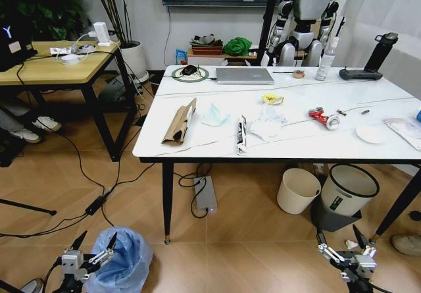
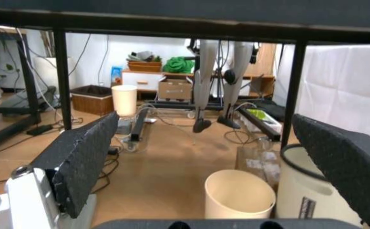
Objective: Pick up the trash bin and place the trash from the table into it.
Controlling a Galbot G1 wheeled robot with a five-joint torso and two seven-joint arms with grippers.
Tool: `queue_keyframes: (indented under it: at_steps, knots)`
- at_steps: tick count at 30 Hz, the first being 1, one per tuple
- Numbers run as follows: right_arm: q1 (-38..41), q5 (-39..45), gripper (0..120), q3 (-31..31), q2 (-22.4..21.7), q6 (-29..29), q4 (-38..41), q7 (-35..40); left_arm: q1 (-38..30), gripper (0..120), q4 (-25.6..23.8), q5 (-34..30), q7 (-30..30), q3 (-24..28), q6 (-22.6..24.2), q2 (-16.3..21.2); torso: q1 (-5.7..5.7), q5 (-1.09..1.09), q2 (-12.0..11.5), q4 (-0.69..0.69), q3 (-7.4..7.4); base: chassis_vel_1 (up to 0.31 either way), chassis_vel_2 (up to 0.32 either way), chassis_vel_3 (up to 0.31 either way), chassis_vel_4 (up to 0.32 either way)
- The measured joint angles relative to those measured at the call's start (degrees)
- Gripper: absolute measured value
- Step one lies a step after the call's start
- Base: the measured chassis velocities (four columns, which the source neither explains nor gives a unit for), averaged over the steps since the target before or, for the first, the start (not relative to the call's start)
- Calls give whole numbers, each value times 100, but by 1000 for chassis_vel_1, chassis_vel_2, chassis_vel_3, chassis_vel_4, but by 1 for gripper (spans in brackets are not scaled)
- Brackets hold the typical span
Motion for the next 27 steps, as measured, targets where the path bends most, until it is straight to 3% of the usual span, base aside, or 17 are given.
queue_keyframes:
  at_steps: [27]
  knots:
    - [111, -673, 100, -472, 793, 418, -677, 94, -1055, 100, 1684, -190, -152, -117, 485, -3, -288, -1, -692, 0, -404, 0, 0, 0, 0]
